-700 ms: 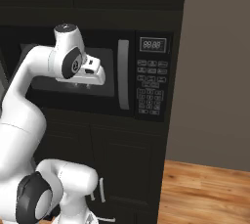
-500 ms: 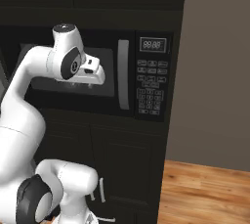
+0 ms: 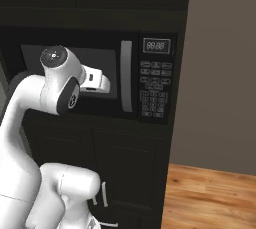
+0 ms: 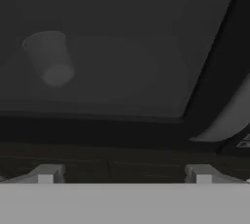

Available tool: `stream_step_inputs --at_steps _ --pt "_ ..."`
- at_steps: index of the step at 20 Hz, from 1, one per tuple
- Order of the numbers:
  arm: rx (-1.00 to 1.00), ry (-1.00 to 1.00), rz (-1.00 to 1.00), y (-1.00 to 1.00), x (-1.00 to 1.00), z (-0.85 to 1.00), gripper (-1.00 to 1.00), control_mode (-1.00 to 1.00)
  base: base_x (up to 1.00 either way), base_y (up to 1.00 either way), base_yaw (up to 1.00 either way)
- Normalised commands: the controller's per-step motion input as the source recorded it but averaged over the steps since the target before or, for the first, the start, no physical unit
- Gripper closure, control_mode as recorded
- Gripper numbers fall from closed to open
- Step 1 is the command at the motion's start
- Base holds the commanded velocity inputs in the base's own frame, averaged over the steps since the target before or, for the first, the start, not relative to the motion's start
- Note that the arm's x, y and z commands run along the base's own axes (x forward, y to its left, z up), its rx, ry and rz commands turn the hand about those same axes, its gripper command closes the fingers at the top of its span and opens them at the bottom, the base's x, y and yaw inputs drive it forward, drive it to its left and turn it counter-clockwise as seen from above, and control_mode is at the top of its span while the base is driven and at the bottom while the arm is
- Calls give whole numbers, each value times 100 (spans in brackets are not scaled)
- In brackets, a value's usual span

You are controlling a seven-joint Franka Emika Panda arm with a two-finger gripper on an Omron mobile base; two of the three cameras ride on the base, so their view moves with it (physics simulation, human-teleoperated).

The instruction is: Open the microwave door.

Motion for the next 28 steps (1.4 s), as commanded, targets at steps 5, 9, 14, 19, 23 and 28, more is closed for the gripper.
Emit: stream_step_inputs --at_steps 5,9,14,19,23,28 --pt "2 -3 -3 -49 -11 25 -100 -100 0 0 0" --pt "5 0 -3 -60 -1 44 -100 -100 0 0 0" --pt "8 0 -1 -51 0 43 -100 -100 0 0 0" --pt "2 1 0 -20 18 4 -100 -100 0 0 0" --pt "0 0 0 -1 35 0 -100 -100 0 0 0" --pt "0 -4 0 -1 49 -1 -100 -100 0 0 0"
